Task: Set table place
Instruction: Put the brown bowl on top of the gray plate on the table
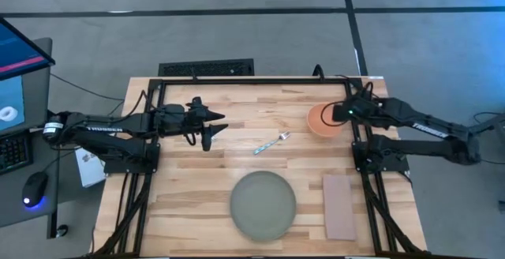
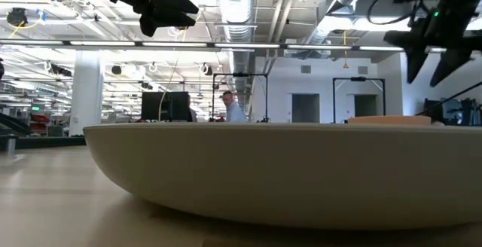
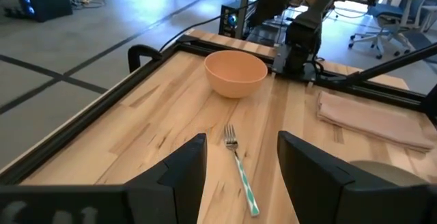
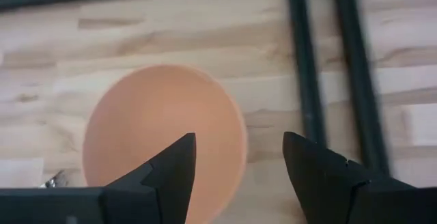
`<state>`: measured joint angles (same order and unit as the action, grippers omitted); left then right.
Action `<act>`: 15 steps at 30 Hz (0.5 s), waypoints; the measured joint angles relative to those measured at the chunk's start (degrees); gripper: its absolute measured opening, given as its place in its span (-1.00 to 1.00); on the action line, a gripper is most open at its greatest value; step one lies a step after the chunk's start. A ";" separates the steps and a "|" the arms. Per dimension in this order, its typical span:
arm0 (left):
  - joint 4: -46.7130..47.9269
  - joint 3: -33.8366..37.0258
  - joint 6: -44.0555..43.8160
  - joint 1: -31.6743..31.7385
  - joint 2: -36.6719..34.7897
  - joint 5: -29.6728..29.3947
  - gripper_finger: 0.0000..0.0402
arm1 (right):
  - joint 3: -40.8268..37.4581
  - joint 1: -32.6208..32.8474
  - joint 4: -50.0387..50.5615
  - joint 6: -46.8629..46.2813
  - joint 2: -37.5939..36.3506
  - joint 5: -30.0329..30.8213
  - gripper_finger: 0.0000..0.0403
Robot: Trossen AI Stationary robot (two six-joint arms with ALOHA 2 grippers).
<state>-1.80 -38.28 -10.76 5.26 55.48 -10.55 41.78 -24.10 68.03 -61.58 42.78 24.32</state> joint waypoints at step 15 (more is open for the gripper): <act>2.49 -0.02 -0.31 0.00 0.01 0.00 -0.16 | -11.33 -13.02 -13.45 8.59 1.53 -7.83 0.21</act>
<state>0.69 -38.30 -11.07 5.26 55.50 -10.55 30.45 -37.12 54.58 -52.99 44.32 16.49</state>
